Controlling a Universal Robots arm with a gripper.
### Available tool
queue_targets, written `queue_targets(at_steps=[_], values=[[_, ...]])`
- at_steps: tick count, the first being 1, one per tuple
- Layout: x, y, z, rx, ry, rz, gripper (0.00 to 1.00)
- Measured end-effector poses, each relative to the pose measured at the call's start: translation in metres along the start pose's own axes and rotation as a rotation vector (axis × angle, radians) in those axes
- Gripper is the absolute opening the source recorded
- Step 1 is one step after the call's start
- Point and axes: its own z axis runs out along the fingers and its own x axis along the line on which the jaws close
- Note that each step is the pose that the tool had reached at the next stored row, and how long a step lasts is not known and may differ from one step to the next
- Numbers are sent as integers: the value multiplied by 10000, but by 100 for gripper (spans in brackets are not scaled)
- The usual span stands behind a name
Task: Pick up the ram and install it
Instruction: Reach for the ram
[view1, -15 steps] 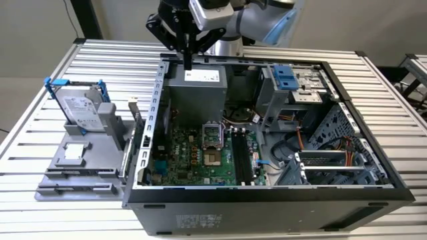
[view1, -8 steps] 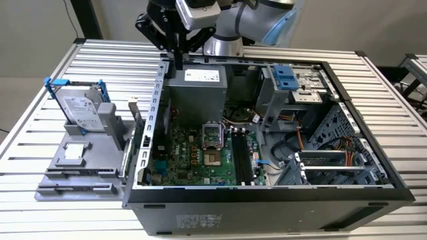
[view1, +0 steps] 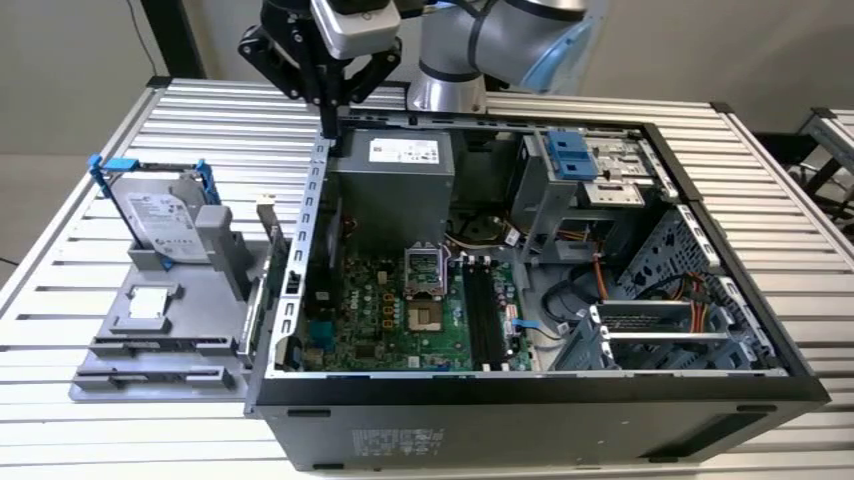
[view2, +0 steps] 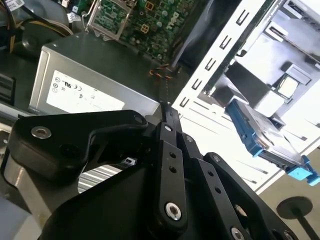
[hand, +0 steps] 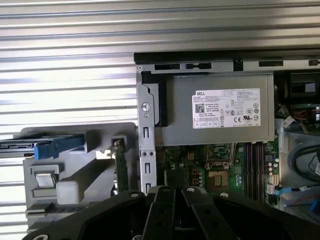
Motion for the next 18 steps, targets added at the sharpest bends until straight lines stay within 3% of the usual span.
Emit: queue_targets(at_steps=[18], values=[[572,-34,-13,0,0,0,0]])
